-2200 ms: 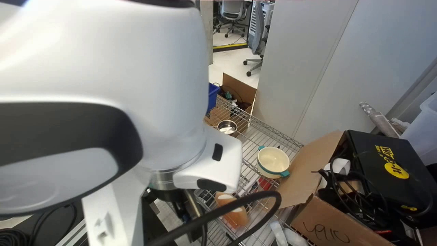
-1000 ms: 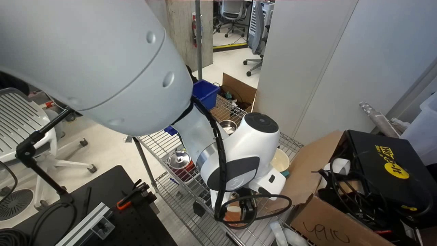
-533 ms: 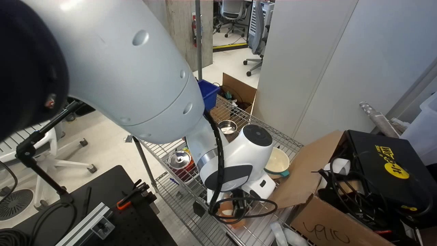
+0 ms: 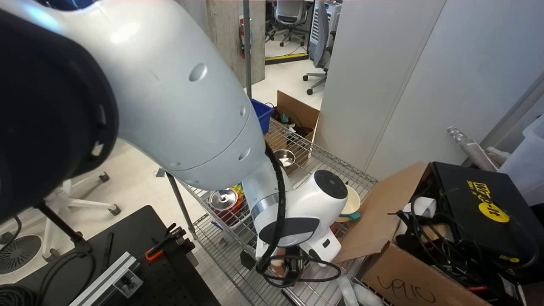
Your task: Move the bread roll to the left
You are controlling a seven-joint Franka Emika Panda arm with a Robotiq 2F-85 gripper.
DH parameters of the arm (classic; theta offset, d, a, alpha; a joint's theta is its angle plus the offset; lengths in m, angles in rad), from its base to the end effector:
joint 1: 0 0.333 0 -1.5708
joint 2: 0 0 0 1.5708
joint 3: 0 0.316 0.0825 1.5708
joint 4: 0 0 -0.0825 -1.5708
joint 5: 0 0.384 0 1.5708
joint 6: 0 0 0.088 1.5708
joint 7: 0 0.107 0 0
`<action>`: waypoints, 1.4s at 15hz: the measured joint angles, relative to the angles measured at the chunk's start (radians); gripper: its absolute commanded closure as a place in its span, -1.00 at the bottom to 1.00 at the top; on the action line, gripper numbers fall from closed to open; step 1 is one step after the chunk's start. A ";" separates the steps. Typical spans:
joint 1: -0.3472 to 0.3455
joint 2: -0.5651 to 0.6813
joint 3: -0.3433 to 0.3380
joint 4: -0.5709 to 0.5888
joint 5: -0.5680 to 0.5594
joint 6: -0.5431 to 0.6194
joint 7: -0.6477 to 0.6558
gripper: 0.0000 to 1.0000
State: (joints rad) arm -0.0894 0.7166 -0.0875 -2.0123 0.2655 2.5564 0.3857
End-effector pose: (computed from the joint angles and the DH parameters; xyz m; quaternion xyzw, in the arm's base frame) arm 0.5580 -0.1060 0.0794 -0.9213 0.3786 0.0846 0.0255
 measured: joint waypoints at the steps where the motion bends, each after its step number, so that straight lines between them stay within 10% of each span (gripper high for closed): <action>1: 0.000 -0.002 0.002 0.007 0.005 -0.009 0.000 0.42; 5: -0.002 -0.033 0.023 0.037 0.027 -0.055 -0.006 0.97; 10: 0.017 -0.073 0.116 0.106 0.079 -0.138 -0.016 1.00; 20: 0.102 0.130 0.128 0.387 0.079 -0.188 0.026 0.98; 21: 0.102 0.151 0.128 0.413 0.079 -0.200 0.025 0.40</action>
State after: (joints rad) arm 0.0129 0.8677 0.0400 -1.5993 0.3447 2.3559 0.4111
